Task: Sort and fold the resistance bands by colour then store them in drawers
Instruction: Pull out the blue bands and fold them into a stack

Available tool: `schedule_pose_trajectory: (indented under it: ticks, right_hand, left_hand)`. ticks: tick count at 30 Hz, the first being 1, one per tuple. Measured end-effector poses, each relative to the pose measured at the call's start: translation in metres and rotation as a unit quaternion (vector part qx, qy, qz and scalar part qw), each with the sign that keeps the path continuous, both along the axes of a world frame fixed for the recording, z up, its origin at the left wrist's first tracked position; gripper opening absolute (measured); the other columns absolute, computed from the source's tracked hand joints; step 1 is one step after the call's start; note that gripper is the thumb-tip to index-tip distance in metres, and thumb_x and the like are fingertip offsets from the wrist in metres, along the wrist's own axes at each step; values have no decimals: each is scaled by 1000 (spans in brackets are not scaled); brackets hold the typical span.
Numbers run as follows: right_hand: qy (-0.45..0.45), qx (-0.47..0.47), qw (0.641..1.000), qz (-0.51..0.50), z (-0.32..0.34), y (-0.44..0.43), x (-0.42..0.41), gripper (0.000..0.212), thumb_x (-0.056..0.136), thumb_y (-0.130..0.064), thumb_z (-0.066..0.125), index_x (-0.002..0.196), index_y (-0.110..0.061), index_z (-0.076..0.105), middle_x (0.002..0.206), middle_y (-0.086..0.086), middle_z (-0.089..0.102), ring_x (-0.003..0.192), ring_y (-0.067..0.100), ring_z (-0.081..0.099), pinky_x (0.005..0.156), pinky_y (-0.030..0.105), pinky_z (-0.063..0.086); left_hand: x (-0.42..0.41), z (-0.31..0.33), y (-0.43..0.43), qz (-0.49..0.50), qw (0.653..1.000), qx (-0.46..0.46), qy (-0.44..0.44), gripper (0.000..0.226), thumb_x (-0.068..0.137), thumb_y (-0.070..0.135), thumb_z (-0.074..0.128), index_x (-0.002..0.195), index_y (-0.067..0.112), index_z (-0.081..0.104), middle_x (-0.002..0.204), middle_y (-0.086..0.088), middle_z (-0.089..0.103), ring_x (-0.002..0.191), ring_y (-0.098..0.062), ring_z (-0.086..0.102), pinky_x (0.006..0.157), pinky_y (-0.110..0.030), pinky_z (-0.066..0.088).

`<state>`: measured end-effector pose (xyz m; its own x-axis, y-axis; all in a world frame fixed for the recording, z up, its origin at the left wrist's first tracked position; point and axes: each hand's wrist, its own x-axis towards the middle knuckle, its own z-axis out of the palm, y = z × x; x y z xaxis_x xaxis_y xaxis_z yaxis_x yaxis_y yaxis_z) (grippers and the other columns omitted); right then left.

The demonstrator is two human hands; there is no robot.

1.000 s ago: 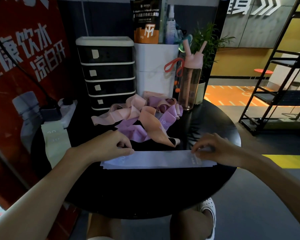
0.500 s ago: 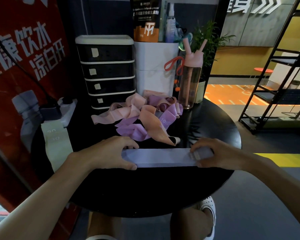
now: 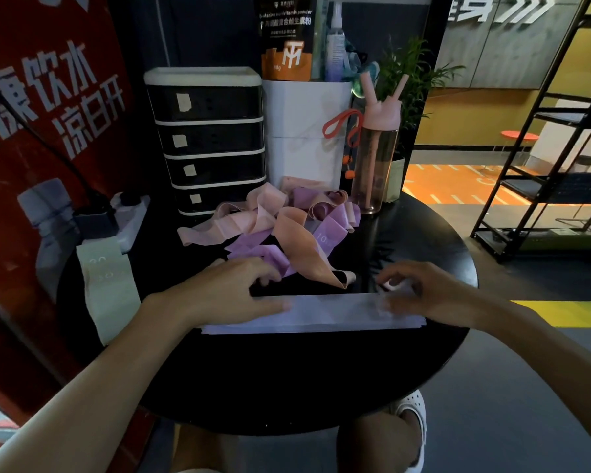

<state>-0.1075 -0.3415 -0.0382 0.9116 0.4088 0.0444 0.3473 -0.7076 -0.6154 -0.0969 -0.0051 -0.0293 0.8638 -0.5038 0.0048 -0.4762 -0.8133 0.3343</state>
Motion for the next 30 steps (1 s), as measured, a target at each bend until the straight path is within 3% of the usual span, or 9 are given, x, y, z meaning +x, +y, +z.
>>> schedule_pose_trajectory:
  ticks: [4,7,10,15,18,21,24,28,30]
  right_hand:
    - [-13,59,997,-57,11,22,25,13,87,-23,72,93,-32,65,96,-7,69,89,7,65,79,20,50]
    - [-55,72,993,-73,16,42,52,6,91,-19,67,93,-24,68,90,-9,69,83,3,66,76,18,50]
    - [-70,67,992,-82,20,62,81,11,94,-15,63,87,-24,67,83,-13,65,72,-9,61,67,8,44]
    - [-89,20,989,-113,13,89,131,13,90,-12,62,96,-7,73,99,11,70,95,25,64,83,33,51]
    - [-88,-46,986,-137,1,101,154,12,84,-25,61,82,-22,72,92,10,68,100,34,57,93,48,45]
    - [-76,-69,984,-147,-9,104,166,19,79,-31,56,62,-25,59,69,-1,58,97,31,52,91,44,42]
    - [-82,-66,982,-159,-14,104,170,23,77,-28,60,56,-28,52,68,0,58,94,34,55,90,42,42]
    - [-99,-5,976,-195,-9,108,172,32,74,-14,64,62,-42,57,73,-20,62,99,20,61,95,39,48]
    - [-114,29,977,-178,-4,110,175,35,74,-6,63,74,-41,65,80,-21,66,93,11,64,87,38,54]
  left_hand:
    - [21,-3,-28,41,989,-83,-118,45,83,69,48,112,37,59,110,21,61,108,1,50,101,-42,41]
    - [44,-9,-51,64,985,-84,-136,50,92,58,49,136,36,48,145,14,44,131,-14,42,111,-47,32]
    - [57,-19,-68,68,989,-56,-123,54,95,52,48,146,37,37,156,9,28,145,-19,24,115,-46,21]
    - [64,-50,-64,86,992,-13,-94,45,90,68,38,126,43,49,140,12,49,129,-21,43,98,-53,35]
    - [69,-56,-62,102,992,-1,-80,53,90,72,35,132,42,46,144,12,47,131,-22,42,101,-55,35]
    - [69,-56,-63,110,991,14,-77,57,91,72,37,136,38,44,147,11,42,134,-21,37,104,-50,30]
    - [69,-57,-64,114,990,18,-77,57,91,70,38,137,37,44,146,12,40,134,-21,35,104,-49,29]
    - [68,-58,-63,116,989,1,-90,56,89,71,40,134,37,45,146,14,40,133,-20,37,102,-49,31]
    - [67,-59,-62,115,989,0,-94,56,88,69,42,134,38,44,147,13,40,133,-22,38,102,-50,32]
